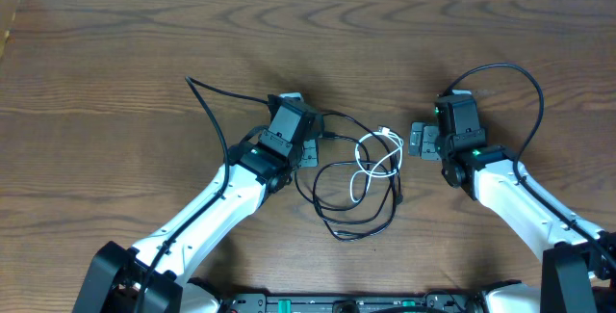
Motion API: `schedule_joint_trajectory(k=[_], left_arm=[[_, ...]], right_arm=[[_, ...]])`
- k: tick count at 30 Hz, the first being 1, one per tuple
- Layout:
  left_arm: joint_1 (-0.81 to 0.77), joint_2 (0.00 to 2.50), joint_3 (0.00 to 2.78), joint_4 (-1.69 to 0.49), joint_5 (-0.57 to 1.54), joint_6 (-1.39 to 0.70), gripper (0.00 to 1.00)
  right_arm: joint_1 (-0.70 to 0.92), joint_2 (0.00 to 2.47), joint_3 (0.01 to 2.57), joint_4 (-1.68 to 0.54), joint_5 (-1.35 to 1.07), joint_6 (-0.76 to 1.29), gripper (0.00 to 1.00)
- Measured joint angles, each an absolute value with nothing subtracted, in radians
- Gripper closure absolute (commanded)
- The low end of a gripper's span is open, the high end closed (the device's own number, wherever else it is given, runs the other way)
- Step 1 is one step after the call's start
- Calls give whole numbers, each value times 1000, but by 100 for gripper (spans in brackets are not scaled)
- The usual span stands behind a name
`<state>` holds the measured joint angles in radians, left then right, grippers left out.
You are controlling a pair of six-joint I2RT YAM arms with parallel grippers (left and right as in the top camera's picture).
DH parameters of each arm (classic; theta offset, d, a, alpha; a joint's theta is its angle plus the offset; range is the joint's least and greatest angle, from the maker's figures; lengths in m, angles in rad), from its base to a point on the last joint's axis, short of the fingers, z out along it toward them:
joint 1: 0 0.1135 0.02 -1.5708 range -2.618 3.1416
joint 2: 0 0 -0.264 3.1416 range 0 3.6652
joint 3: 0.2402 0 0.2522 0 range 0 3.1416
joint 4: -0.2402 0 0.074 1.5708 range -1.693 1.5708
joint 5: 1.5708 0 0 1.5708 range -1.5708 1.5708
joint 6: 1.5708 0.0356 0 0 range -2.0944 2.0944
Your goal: Untangle cables
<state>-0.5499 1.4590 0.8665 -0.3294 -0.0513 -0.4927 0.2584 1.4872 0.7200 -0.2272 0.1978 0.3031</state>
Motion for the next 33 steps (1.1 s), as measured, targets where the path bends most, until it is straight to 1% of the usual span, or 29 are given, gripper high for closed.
schedule_joint_trajectory(k=[22, 33], left_arm=[[-550, 1459, 867, -332, -51, -493, 93], [-550, 1459, 867, -332, -51, -493, 93]], right_arm=[[258, 1487, 720, -222, 194, 303, 1], [258, 1487, 720, -220, 23, 303, 1]])
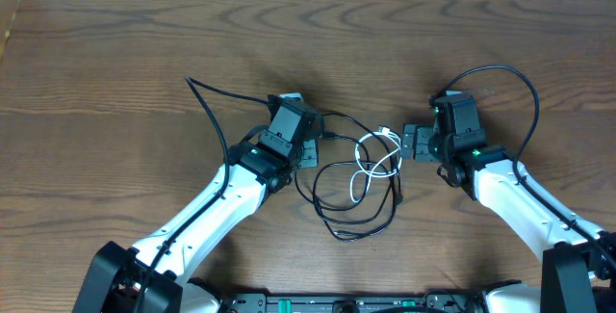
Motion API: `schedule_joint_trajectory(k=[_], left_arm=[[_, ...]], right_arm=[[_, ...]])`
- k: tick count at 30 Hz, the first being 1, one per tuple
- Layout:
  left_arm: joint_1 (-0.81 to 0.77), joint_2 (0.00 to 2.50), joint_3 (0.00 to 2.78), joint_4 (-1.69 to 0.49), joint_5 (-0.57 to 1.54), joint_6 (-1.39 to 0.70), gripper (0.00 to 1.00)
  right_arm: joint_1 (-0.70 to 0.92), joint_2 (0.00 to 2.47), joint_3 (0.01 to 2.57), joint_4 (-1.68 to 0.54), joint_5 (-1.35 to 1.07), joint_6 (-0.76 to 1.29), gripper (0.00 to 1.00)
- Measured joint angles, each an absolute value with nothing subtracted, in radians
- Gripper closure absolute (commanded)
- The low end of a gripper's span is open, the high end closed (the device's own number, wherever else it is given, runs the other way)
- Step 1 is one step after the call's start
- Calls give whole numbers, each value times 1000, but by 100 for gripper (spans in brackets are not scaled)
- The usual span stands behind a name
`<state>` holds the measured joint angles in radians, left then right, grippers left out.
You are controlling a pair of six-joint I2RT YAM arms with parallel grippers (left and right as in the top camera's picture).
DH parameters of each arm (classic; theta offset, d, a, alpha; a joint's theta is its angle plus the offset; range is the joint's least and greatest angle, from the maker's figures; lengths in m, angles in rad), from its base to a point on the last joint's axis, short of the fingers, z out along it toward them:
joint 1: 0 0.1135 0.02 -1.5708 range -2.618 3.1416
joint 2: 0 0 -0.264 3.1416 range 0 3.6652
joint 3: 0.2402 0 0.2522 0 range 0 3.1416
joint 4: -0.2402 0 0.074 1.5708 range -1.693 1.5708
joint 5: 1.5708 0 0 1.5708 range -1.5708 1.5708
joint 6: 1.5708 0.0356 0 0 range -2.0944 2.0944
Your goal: Untangle cables
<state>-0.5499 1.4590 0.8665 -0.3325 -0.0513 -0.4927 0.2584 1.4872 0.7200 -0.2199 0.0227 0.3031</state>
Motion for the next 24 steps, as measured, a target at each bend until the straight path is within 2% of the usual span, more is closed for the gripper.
schedule_joint_trajectory(k=[11, 24], left_arm=[[-550, 1459, 867, -332, -51, -493, 93], [-550, 1459, 867, -332, -51, -493, 93]], right_arm=[[258, 1487, 720, -215, -121, 328, 1], [258, 1487, 720, -204, -143, 350, 1]])
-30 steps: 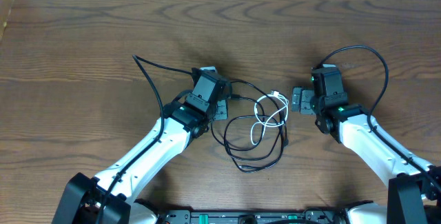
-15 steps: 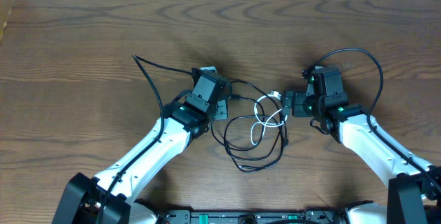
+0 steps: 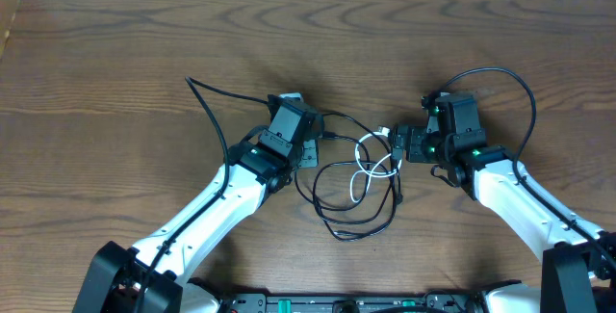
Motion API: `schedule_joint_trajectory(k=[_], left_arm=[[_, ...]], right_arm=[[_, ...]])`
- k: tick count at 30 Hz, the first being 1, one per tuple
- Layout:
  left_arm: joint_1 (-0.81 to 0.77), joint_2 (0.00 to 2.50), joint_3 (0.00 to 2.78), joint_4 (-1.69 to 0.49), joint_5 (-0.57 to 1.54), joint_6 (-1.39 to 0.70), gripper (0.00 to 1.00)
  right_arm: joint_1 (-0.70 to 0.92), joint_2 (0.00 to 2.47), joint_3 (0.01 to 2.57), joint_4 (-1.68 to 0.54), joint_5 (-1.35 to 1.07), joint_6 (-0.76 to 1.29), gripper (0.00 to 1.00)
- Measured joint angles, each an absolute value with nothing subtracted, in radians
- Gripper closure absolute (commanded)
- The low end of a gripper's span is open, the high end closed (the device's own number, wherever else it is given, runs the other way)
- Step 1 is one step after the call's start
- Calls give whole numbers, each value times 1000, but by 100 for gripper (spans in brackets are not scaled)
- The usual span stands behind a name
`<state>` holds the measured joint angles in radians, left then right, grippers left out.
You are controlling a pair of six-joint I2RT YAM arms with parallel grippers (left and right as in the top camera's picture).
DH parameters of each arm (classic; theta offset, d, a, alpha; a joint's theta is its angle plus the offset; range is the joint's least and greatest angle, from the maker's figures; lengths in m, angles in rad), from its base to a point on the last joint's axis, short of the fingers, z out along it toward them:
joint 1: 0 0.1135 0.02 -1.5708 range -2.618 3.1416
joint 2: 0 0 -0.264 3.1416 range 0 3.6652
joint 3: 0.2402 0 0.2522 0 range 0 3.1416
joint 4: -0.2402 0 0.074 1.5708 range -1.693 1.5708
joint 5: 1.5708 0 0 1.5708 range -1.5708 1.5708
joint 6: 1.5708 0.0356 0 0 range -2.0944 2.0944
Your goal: Untangle cables
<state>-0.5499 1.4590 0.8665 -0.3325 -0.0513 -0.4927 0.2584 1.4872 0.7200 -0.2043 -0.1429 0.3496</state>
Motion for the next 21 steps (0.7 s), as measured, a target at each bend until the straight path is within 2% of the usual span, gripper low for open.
schedule_joint_trajectory(k=[9, 21], left_arm=[[-550, 1459, 867, -332, -52, -493, 93], [-550, 1459, 867, -358, -159, -493, 92]], right_arm=[[258, 1487, 720, -204, -143, 353, 1], [258, 1487, 720, -204, -143, 353, 1]])
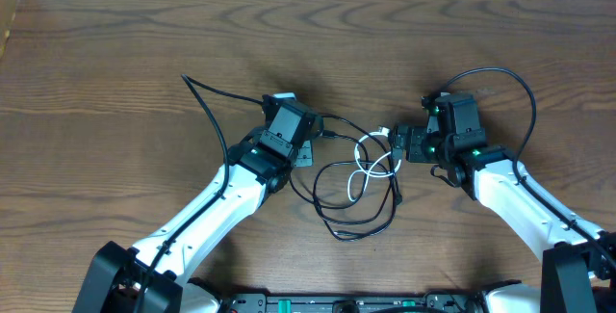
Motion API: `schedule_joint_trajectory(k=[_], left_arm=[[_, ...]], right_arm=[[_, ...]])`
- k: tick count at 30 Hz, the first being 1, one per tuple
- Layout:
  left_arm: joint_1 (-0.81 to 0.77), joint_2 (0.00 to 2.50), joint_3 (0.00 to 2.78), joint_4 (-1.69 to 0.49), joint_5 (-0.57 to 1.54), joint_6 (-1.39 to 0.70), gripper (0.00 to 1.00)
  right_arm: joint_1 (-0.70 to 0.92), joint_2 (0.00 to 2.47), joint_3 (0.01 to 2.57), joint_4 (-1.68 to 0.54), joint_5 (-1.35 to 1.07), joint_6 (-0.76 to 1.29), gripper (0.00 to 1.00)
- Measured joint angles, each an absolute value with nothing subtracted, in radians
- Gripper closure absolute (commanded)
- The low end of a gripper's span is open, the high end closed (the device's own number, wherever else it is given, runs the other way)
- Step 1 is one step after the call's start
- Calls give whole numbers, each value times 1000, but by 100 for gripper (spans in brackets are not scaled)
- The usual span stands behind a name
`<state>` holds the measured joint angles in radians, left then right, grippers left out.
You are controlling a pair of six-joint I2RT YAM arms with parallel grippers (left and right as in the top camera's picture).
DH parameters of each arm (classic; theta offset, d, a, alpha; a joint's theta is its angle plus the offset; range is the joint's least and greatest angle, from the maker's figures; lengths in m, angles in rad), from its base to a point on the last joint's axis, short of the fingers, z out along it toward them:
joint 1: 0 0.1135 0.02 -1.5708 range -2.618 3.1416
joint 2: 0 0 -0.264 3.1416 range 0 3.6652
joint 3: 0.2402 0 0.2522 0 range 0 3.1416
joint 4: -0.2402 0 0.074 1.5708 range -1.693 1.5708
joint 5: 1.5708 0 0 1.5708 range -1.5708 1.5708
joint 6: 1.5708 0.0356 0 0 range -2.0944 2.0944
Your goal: Untangle cables
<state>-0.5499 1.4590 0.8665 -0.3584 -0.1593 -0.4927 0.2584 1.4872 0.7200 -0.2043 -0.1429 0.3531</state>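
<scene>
A thin black cable point(358, 228) lies in loose loops at the table's middle, with a white cable point(369, 162) coiled through and over them. The white cable's plug end point(385, 132) points right. My left gripper point(306, 151) sits at the left edge of the tangle and looks shut on a strand of the black cable. On the right side my right gripper point(397, 144) stands open, its fingers on either side of the white cable just below its plug. A small black plug point(328, 135) lies between the two grippers.
The wooden table point(115, 53) runs to a white wall strip at the far edge. Each arm's own black supply cable arcs beside it: the left arm's cable point(207, 101) and the right arm's cable point(525, 87).
My left gripper has shifted slightly to the left, and the left side of the black loop went with it. The right gripper stays at the white cable's plug end.
My right gripper stood open well right of the tangle, then nearer, then up against the white cable's plug end, where it still is. The left gripper held still at the tangle's left edge until its small shift left now.
</scene>
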Motion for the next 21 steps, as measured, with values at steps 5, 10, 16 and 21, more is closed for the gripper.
schedule_joint_trajectory(k=[5, 10, 16, 21], left_arm=[[-550, 1459, 867, -359, -168, -487, 70], [-550, 1459, 867, -359, -171, -492, 51], [-550, 1459, 867, -359, -172, -490, 37], [-550, 1459, 867, -359, -172, -489, 25]], right_arm=[[258, 1487, 720, -204, -143, 353, 1], [258, 1487, 720, -204, -143, 353, 1], [258, 1487, 720, -204, -143, 353, 1], [258, 1487, 720, -204, -143, 353, 1]])
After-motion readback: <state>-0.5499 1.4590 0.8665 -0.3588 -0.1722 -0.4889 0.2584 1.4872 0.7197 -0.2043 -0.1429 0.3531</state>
